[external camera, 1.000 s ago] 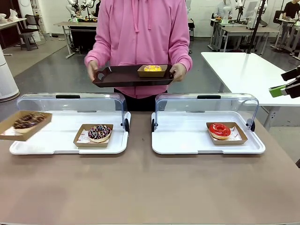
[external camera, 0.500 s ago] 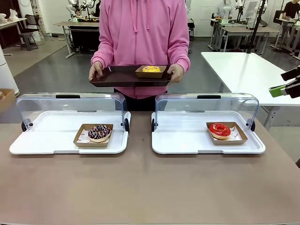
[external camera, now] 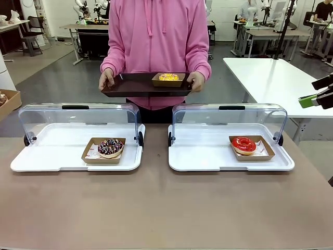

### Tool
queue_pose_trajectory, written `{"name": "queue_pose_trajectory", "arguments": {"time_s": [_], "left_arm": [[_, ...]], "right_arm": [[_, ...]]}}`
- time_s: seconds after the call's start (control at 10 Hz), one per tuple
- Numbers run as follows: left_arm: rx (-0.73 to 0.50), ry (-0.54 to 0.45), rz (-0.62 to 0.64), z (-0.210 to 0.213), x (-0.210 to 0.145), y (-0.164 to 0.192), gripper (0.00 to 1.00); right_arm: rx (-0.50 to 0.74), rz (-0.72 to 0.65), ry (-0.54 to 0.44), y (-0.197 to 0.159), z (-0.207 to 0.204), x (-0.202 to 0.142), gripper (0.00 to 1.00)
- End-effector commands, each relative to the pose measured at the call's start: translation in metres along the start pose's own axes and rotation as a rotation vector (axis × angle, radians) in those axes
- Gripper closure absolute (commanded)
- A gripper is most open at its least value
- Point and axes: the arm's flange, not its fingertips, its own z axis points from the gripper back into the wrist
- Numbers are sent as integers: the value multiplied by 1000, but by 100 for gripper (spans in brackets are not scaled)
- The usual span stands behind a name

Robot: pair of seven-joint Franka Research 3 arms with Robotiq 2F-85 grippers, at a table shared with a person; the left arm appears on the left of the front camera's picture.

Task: Provide the desired donut to the person.
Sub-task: Pick up and lift the Paper togo box containing the Donut pointed at by the person, then place the picked Paper togo box onto the Handle tray extended by the person.

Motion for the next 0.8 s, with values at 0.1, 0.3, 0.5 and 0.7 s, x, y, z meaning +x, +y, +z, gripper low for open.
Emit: {"name": "queue_pose_trajectory", "arguments": {"time_s": [0.1, 0.3, 0.5, 0.7], "left_arm": [[12, 17, 12, 1, -3, -4, 100], [12, 17, 12, 1, -3, -4, 100], [12, 17, 12, 1, -3, -4, 100], [12, 17, 12, 1, -3, -4, 100]], "right_arm": [[-10, -14, 25, 1, 0, -1, 0], [-10, -14, 25, 1, 0, -1, 0], [-10, -14, 25, 1, 0, -1, 0], [-10, -14, 25, 1, 0, -1, 0]]}}
